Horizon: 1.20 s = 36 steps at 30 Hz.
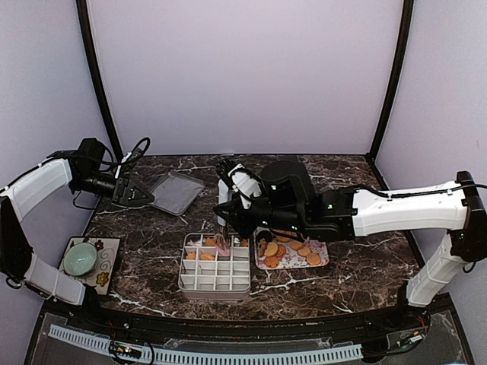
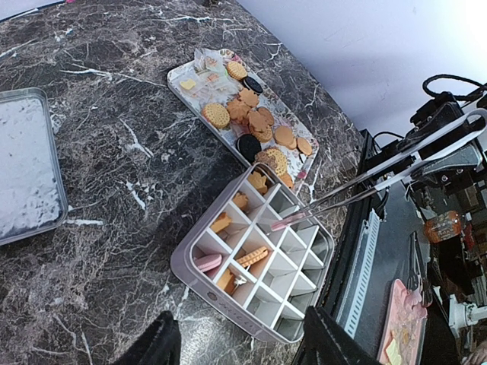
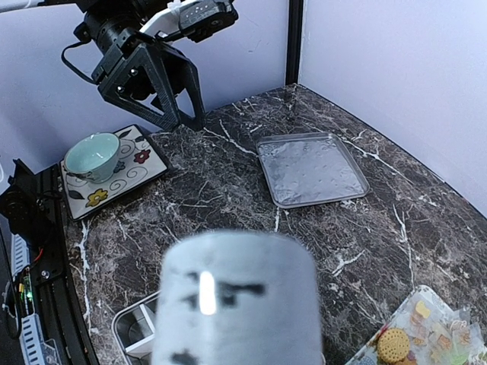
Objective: Pack the cookies
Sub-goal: Place the fake cookies in the empty pocket of the box.
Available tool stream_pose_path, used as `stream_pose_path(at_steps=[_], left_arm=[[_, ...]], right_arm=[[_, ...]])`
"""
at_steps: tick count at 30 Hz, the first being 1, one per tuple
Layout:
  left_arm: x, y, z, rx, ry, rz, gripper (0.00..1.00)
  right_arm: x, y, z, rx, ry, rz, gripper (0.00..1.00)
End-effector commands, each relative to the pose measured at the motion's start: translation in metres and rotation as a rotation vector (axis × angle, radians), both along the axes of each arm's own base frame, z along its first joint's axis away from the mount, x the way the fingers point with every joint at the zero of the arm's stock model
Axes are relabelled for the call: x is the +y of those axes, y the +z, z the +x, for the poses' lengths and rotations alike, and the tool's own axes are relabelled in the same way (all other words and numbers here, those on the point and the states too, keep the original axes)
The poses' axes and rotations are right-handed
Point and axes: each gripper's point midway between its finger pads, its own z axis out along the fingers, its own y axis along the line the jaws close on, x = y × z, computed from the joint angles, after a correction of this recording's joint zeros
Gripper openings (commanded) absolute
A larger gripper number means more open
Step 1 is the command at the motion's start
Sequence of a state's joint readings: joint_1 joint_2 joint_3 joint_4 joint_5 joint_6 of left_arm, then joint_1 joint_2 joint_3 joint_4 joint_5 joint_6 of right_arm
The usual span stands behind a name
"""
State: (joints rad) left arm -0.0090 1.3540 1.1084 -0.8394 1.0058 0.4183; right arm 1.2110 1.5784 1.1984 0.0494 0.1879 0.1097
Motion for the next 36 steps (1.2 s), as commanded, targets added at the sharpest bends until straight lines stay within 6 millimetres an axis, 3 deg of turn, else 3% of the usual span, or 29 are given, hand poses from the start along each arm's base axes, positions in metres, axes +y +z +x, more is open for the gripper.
stream_pose_path(at_steps=[1, 7, 16, 22, 25, 29, 31, 36], left_arm=[[0.001, 0.008, -0.004, -0.018, -0.007, -0.008, 0.57], [0.001, 0.010, -0.003, -0.023, -0.007, -0.011, 0.57], [0.001, 0.010, -0.003, -0.023, -0.008, -0.014, 0.57], [0.000, 0.011, -0.002, -0.025, -0.008, -0.016, 0.57], [0.000, 0.012, -0.002, -0.024, -0.007, -0.018, 0.57], [0.000, 0.011, -0.002, -0.020, -0.007, -0.021, 0.57], [0.000, 0.012, -0.002, -0.021, -0.008, -0.022, 0.57], [0.000, 0.012, -0.003, -0.024, -0.008, -0.021, 0.57]], right_arm=[[0.004, 0.002, 0.001, -0.004, -0.016, 0.036, 0.00], [0.007, -0.028, 0.007, 0.010, -0.041, -0.033, 0.00], [0.011, -0.039, 0.008, 0.025, -0.040, -0.062, 0.00], [0.007, -0.015, 0.011, 0.005, -0.068, -0.012, 0.23], [0.003, 0.001, 0.011, -0.005, -0.071, 0.031, 0.25], [0.003, 0.003, 0.010, 0.012, -0.061, 0.050, 0.28], [-0.002, 0.017, 0.008, 0.009, -0.057, 0.085, 0.31], [-0.006, 0.020, 0.008, 0.019, -0.062, 0.110, 0.33]])
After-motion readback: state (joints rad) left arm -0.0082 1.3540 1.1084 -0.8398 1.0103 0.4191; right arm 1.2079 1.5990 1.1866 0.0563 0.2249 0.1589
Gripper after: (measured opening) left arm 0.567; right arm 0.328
